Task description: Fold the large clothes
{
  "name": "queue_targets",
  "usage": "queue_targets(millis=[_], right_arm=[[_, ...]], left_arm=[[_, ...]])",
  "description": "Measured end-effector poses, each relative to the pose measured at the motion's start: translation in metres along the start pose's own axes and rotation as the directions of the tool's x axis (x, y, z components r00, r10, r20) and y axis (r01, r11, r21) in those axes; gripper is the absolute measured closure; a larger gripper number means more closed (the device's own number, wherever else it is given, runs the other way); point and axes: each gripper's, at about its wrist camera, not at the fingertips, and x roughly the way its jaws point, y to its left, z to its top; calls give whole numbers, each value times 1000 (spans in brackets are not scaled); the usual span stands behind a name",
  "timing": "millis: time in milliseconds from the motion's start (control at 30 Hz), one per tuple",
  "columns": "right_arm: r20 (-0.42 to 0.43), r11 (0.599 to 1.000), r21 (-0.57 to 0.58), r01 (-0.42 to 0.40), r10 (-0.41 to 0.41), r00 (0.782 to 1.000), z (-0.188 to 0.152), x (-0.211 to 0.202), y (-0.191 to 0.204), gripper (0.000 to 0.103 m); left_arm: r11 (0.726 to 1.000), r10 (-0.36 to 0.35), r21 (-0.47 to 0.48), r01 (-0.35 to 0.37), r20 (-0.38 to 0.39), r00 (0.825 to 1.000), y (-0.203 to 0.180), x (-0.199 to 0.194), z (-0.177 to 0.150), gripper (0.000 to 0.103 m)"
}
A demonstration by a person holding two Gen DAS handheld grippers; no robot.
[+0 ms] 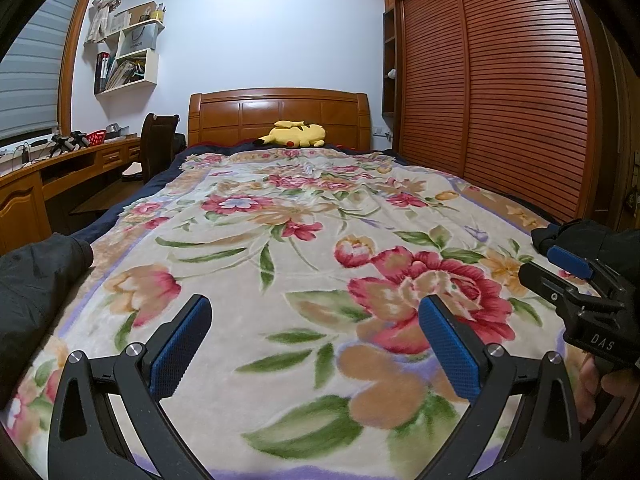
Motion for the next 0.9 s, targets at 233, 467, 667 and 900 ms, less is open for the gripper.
queue_targets(millis=[233,467,667,900], right_arm=[[1,1000,0,-2,2,1000,-1,1,-2,18],[1,1000,0,-2,2,1000,0,1,-2,18],[1,1000,1,-2,2,1000,0,1,-2,18],[2,1000,0,-2,2,1000,0,1,-2,18]], left_arm=[[1000,0,0,0,-1,1000,0,0,0,0],[1000,-1,1,1,-1,1000,0,0,0,0],[1000,0,0,0,-1,1000,0,0,0,0],[1000,0,1,0,-1,1000,0,0,0,0]])
